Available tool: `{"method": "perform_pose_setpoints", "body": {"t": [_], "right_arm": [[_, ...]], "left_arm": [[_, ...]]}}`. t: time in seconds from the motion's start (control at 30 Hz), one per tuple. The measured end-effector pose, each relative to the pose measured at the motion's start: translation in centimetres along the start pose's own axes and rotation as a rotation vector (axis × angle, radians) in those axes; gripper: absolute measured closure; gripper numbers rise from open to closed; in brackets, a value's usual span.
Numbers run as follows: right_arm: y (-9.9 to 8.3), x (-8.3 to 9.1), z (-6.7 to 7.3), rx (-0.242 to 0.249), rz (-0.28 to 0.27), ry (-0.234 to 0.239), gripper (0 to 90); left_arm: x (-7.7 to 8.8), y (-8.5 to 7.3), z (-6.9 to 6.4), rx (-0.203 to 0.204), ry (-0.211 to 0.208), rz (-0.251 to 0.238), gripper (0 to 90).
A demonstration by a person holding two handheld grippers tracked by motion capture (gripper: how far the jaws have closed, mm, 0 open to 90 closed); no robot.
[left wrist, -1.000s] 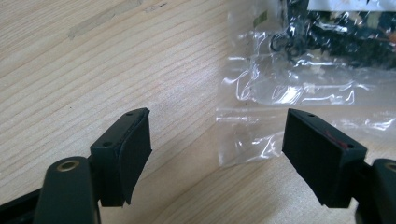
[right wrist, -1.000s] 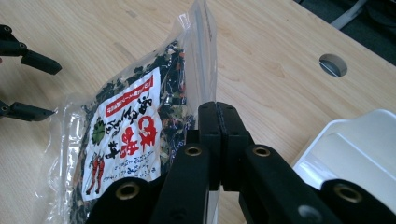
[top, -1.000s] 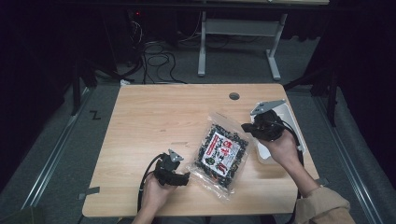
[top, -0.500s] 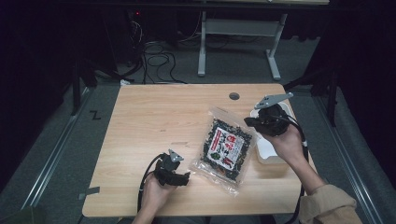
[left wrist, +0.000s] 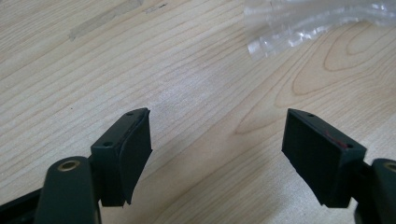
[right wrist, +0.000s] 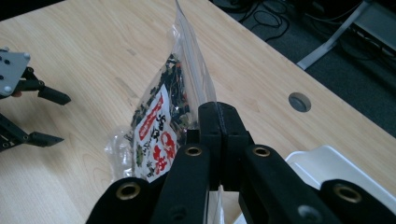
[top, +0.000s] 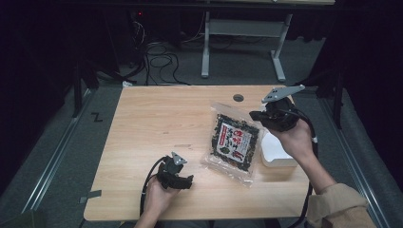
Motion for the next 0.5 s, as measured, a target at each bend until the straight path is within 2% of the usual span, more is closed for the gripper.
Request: {"method": "perform_pose_setpoints", "body": {"t": [0.5], "right_arm": [[1.3,1.8,-1.1,-0.007,-0.026,-0.046,90.0]], "left_arm": [[0.0,0.0,0.0,-0.001,0.003,-0.009,24.7]]}}
Point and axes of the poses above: each handheld gripper's, and its own axes: x roughly backward along the jaws, y roughly out of its top, z roughly to its left, the point moved 1 cm from there along -x, roughly forward along the jaws, and after that the axes turned 5 degrees about z, right-handed, at the moved point
